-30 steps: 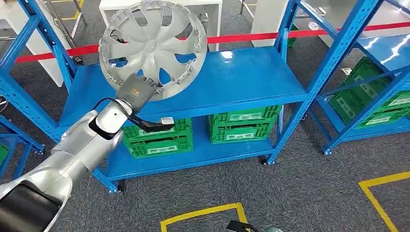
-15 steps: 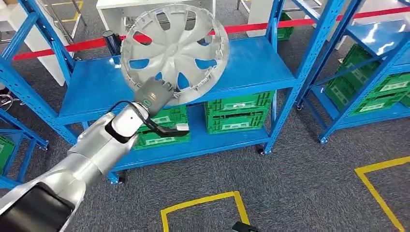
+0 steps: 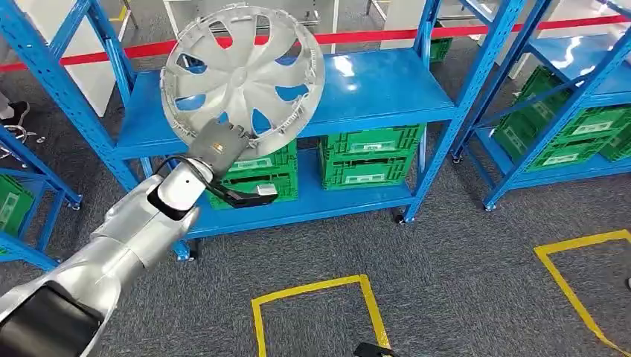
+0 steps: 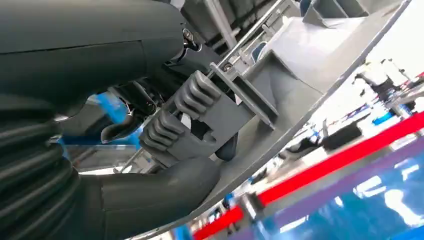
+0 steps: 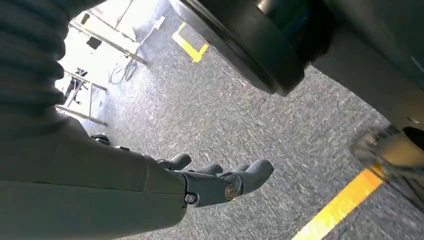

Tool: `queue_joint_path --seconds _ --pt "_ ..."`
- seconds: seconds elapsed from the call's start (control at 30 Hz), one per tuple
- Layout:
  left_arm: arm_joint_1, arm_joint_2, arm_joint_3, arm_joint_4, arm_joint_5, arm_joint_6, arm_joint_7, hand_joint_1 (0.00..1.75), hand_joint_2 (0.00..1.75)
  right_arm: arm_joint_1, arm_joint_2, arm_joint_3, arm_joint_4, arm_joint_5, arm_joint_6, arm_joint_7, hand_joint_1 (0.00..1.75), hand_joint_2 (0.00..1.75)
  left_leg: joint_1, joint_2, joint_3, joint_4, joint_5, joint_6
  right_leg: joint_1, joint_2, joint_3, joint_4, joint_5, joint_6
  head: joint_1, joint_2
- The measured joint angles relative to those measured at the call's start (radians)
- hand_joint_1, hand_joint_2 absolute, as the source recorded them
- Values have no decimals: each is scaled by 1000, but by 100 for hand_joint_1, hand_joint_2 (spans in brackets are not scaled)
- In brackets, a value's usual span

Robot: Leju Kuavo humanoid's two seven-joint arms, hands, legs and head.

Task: Take the parts from the cabinet and place them on the table.

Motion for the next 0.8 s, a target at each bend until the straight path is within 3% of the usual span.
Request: queue_joint_path --seconds 0.03,0.07,0.1,0.13,0.17,0.2,0.23,0.27,0.33,0.37,0.4,0.43,0.5,0.53,0.57,0.6,0.67,0.7,0.73,0.77,0.8 --pt "2 8 0 2 0 1 -5 175 175 -3 0 0 0 0 0 -1 0 175 -3 -1 -19 1 15 2 4 0 -12 79 -28 -1 0 0" --pt "6 14 0 2 2 5 -7 175 175 -3 0 0 0 1 2 -1 0 175 -7 -2 -38 3 28 2 7 0 -9 125 -17 -4 0 0" --pt "10 19 0 2 5 6 -9 175 175 -3 0 0 0 0 2 -3 0 175 -9 -3 -54 5 40 3 10 0 11 130 14 -10 0 0" --pt "12 24 0 2 6 6 -11 175 175 -3 0 0 0 0 2 -6 0 175 -12 -3 -70 7 51 2 14 0 47 102 50 -16 0 0" --pt "13 29 0 2 6 6 -14 175 175 -4 0 0 0 0 2 -12 0 175 -15 -4 -87 9 63 0 18 0 104 39 75 -26 0 0" --pt "13 33 0 2 6 6 -16 175 175 -7 0 0 -1 -2 2 -16 0 175 -16 -4 -97 12 75 -2 24 0 181 -53 64 -38 0 0" --pt "13 34 0 0 6 6 -16 175 175 -10 -1 0 -5 -2 2 -17 0 175 -20 -5 -108 13 83 -8 33 -1 242 -144 8 -50 0 0" --pt "14 38 0 -1 6 6 -16 175 175 -13 -1 0 -5 -4 2 -18 0 175 -19 -2 -109 12 93 -13 34 0 257 -180 -3 -50 -2 0" --pt "14 40 0 -1 6 6 -17 175 175 -15 0 0 -5 -5 1 -17 0 175 -14 0 -109 2 115 -24 41 2 244 -182 13 -58 1 0" --pt "15 41 0 -1 6 6 -17 175 175 -14 0 0 -5 -5 1 -17 0 175 -17 -1 -113 -1 125 -30 35 1 237 -191 27 -65 1 0" --pt "14 48 0 0 6 6 -16 175 175 -15 3 0 -5 -5 1 -17 0 175 -15 -5 -121 8 103 -35 28 -7 231 -196 45 -68 2 0" --pt "14 49 0 -1 6 6 -17 175 175 -16 2 0 -5 -4 1 -16 0 175 -14 -5 -138 41 42 -42 26 -6 217 -198 57 -77 0 0" --pt "14 54 0 -1 6 6 -17 175 175 -16 3 0 -5 -5 1 -18 0 175 -7 -4 -161 172 -78 -55 24 -6 186 -197 85 -77 -3 0" --pt "14 55 0 -1 6 6 -17 175 175 -15 3 0 -5 -5 1 -18 0 175 -4 -4 -171 240 -112 -60 23 -6 170 -196 97 -76 -3 0" --pt "15 55 0 0 6 6 -17 175 175 -15 4 0 -5 -5 1 -18 0 175 -2 -4 -172 293 -115 -64 22 -7 151 -193 111 -74 -3 0" --pt "15 55 0 0 6 6 -18 175 175 -15 4 0 -5 -7 1 -21 0 175 1 -4 -160 311 -87 -67 20 -9 131 -190 124 -71 -3 0" --pt "15 54 0 -1 6 6 -19 175 175 -17 4 0 -5 -11 1 -37 0 175 7 -4 -83 244 -11 -73 15 -11 93 -181 147 -63 -3 0" --pt "15 52 0 -2 6 6 -21 175 175 -19 4 0 -5 -16 1 -40 0 175 10 -4 -18 168 -9 -75 12 -10 78 -174 157 -57 -3 0" --pt "14 52 0 -3 7 6 -21 175 175 -20 4 0 -6 -18 1 -43 0 175 9 -5 46 79 -74 -76 13 -9 67 -171 167 -48 -4 0" --pt "15 46 -1 -6 8 4 -22 175 175 -20 4 0 -6 -18 1 -48 0 175 0 -12 73 16 -94 -58 14 -9 63 -169 176 -40 -2 0" --pt "15 43 -1 -6 9 2 -23 175 175 -22 4 0 -6 -18 -1 -53 0 175 -1 -12 54 19 -83 -49 17 -8 64 -179 192 -33 -2 0"
